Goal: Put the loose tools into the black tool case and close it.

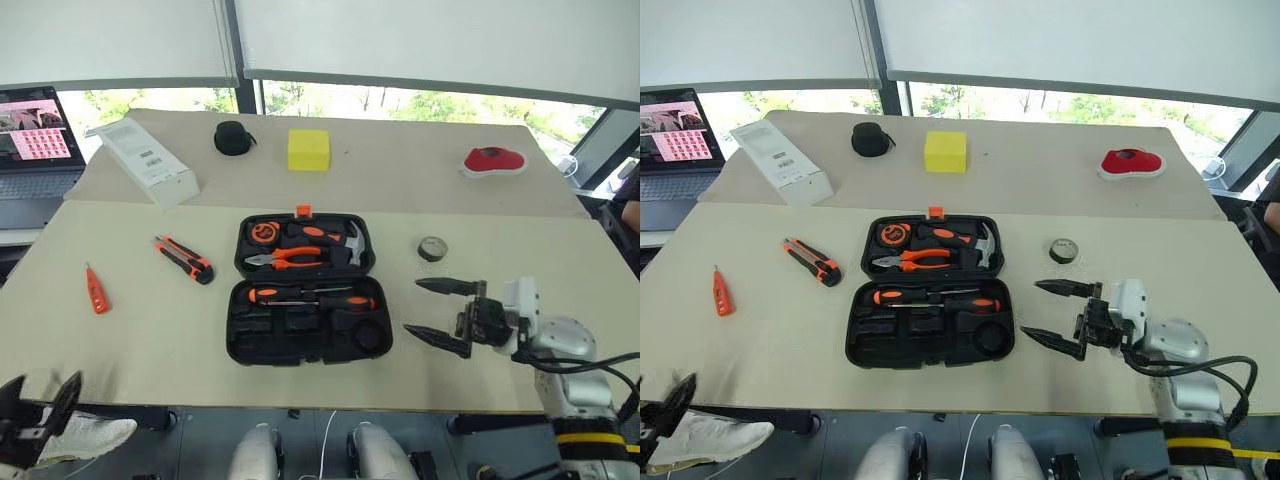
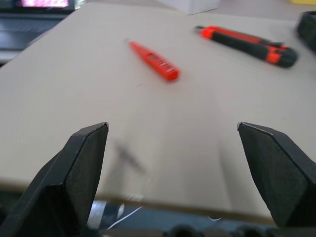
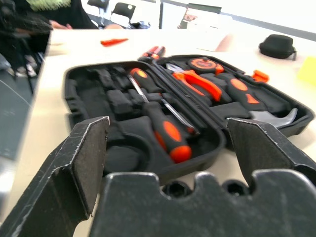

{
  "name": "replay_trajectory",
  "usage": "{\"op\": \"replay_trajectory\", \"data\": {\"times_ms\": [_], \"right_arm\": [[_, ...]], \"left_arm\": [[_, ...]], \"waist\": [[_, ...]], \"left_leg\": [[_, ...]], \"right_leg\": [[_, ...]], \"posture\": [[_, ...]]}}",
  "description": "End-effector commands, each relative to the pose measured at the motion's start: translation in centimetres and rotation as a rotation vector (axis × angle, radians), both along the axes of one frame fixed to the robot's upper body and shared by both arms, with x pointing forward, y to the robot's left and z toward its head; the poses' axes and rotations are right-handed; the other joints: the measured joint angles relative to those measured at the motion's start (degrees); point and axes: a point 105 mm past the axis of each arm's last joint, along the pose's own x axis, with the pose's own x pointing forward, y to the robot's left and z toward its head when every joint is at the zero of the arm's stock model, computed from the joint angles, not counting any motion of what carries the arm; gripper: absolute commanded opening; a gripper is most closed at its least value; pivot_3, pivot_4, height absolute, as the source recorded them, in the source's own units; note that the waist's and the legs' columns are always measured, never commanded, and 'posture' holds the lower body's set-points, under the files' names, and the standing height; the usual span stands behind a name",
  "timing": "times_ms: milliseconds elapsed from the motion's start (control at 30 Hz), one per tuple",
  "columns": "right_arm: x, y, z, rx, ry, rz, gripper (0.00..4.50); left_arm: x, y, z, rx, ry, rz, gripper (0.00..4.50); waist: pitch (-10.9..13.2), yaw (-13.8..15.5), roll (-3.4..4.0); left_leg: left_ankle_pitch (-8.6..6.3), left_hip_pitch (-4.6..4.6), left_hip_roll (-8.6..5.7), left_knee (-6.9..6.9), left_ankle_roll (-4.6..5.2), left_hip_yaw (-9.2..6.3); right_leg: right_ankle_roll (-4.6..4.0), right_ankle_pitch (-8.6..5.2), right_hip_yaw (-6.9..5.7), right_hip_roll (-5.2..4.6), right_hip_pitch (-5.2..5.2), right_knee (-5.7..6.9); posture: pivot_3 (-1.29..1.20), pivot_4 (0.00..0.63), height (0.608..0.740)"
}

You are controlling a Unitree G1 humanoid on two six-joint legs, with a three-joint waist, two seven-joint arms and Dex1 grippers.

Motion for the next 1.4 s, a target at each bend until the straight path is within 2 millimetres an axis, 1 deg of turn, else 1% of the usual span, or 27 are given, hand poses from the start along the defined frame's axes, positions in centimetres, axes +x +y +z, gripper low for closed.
{"op": "replay_trajectory", "data": {"times_ms": [33,133,200,267,367,400,467,533,600,700,767,833,967,1000,1167,1200,1233,1333,1367,1400], "right_arm": [[-0.4,0.6,1.9,0.047,-0.093,0.007,4.42],[-0.1,1.2,3.2,0.087,-0.126,0.016,4.42],[0.0,1.6,4.2,0.107,-0.145,0.038,4.42],[0.1,2.3,5.0,0.118,-0.161,0.081,4.42],[0.4,3.0,5.6,0.126,-0.171,0.112,4.42],[0.5,3.4,5.9,0.134,-0.176,0.117,4.42],[0.6,4.0,6.2,0.141,-0.182,0.129,4.42],[0.6,4.4,6.3,0.137,-0.184,0.141,4.42],[0.7,4.6,6.4,0.132,-0.189,0.139,4.42],[0.9,4.7,6.4,0.126,-0.193,0.13,4.42],[1.0,4.8,6.4,0.122,-0.195,0.127,4.42],[1.0,4.8,6.4,0.12,-0.197,0.124,4.42],[1.3,4.6,6.5,0.116,-0.204,0.105,4.5],[1.3,4.5,6.5,0.115,-0.204,0.103,4.5],[1.3,4.3,6.5,0.104,-0.208,0.095,4.5],[1.3,4.2,6.4,0.1,-0.208,0.094,4.5],[1.2,4.1,6.3,0.096,-0.206,0.094,4.5],[1.0,3.9,6.1,0.079,-0.203,0.094,4.5],[0.9,3.9,6.1,0.073,-0.204,0.094,4.5],[0.9,3.6,6.3,0.07,-0.205,0.084,4.5]], "left_arm": [[0.7,1.4,0.9,-0.044,0.033,0.106,4.5],[3.1,1.1,2.7,-0.098,-0.002,0.086,4.5],[5.3,0.7,3.4,-0.118,0.032,0.086,4.5],[7.7,0.6,3.6,-0.141,0.105,0.125,4.5],[11.3,0.1,4.5,-0.196,0.113,0.161,4.5],[12.5,0.2,4.7,-0.201,0.127,0.185,4.5],[14.2,0.4,4.8,-0.199,0.152,0.228,4.5],[15.8,0.5,4.1,-0.182,0.231,0.259,4.5],[17.1,0.6,3.7,-0.172,0.262,0.282,4.5],[18.8,1.0,3.5,-0.196,0.253,0.324,4.5],[19.3,1.1,3.1,-0.195,0.276,0.335,4.5],[19.5,1.0,2.5,-0.196,0.315,0.342,4.5],[19.6,0.1,1.0,-0.219,0.353,0.324,3.41],[19.6,0.0,0.9,-0.217,0.355,0.324,2.89],[19.0,0.0,0.4,-0.219,0.365,0.327,1.11],[18.8,0.1,0.4,-0.211,0.361,0.326,0.66],[18.9,0.2,1.0,-0.193,0.318,0.314,0.45],[19.5,0.1,3.7,-0.148,0.149,0.227,0.45],[19.7,-0.3,4.7,-0.126,0.1,0.167,0.45],[20.0,-1.6,6.9,-0.087,0.014,-0.003,0.45]], "waist": [[0.0,0.2,-0.04],[0.0,0.6,-0.08],[0.0,0.7,-0.09],[0.0,0.7,-0.1],[0.0,0.5,-0.08],[0.0,0.5,-0.08],[0.0,0.4,-0.1],[0.0,0.1,-0.11],[0.0,0.1,-0.11],[0.0,0.3,-0.13],[0.0,0.4,-0.14],[0.0,0.4,-0.15],[0.0,0.5,-0.1],[0.0,0.5,-0.09],[0.0,0.9,-0.08],[0.0,0.9,-0.08],[0.0,0.9,-0.08],[0.0,0.9,-0.08],[0.0,0.9,-0.09],[0.0,0.9,-0.1]], "left_leg": [[0.0,0.0,0.0,0.0,0.0,-0.03],[0.0,0.02,0.02,0.02,-0.01,-0.08],[-0.02,0.04,0.02,0.05,-0.04,-0.08],[0.0,0.04,0.02,0.05,-0.02,-0.19],[0.02,0.04,-0.07,0.05,-0.02,-0.46],[0.02,0.05,-0.1,0.05,-0.02,-0.53],[0.02,0.0,-0.12,0.05,-0.02,-0.57],[0.01,-0.04,-0.13,0.04,-0.05,-0.59],[-0.01,-0.05,-0.15,0.03,-0.07,-0.62],[-0.03,-0.09,-0.17,0.02,-0.11,-0.61],[-0.03,-0.09,-0.18,0.02,-0.11,-0.61],[-0.02,-0.11,-0.18,0.02,-0.12,-0.61],[-0.02,-0.07,-0.18,0.02,-0.12,-0.62],[-0.02,-0.06,-0.18,0.02,-0.12,-0.62],[-0.02,-0.05,-0.21,0.02,-0.13,-0.62],[-0.02,-0.05,-0.21,0.02,-0.13,-0.62],[-0.02,-0.05,-0.2,0.02,-0.13,-0.62],[-0.02,-0.05,-0.2,0.02,-0.13,-0.61],[-0.02,-0.07,-0.19,0.02,-0.13,-0.61],[-0.02,-0.07,-0.18,0.02,-0.13,-0.62]], "right_leg": [[-0.02,-0.02,0.0,0.0,-0.01,0.0],[-0.02,-0.03,-0.04,0.0,-0.1,0.01],[0.03,-0.01,-0.06,-0.02,-0.09,0.01],[0.07,0.04,-0.04,-0.03,0.04,0.04],[0.1,0.08,-0.03,0.0,0.1,0.11],[0.13,0.1,-0.04,0.01,0.11,0.13],[0.15,0.12,-0.04,0.01,0.1,0.15],[0.15,0.13,-0.04,0.04,0.04,0.15],[0.15,0.13,-0.04,0.05,0.03,0.15],[0.15,0.13,-0.04,0.05,-0.01,0.12],[0.15,0.13,-0.05,0.02,0.01,0.1],[0.15,0.13,-0.07,0.03,0.0,0.11],[0.14,0.13,-0.06,-0.01,0.01,0.15],[0.15,0.13,-0.07,-0.02,0.02,0.15],[0.17,0.14,-0.06,-0.08,0.06,0.15],[0.17,0.14,-0.06,-0.09,0.06,0.15],[0.17,0.14,-0.06,-0.09,0.06,0.15],[0.16,0.14,-0.06,-0.09,0.05,0.14],[0.16,0.14,-0.07,-0.08,0.04,0.14],[0.15,0.15,-0.07,-0.08,0.04,0.14]], "posture": [[0.0,0.15,0.74],[0.0,0.15,0.74],[0.0,0.15,0.74],[0.0,0.15,0.74],[0.0,0.15,0.74],[0.0,0.15,0.74],[0.0,0.15,0.74],[0.0,0.15,0.74],[0.0,0.15,0.74],[0.0,0.15,0.74],[0.0,0.15,0.74],[0.0,0.15,0.74],[0.0,0.15,0.74],[0.0,0.15,0.74],[0.0,0.15,0.74],[0.0,0.15,0.74],[0.0,0.15,0.74],[0.0,0.15,0.74],[0.0,0.15,0.74],[0.0,0.15,0.74]]}}
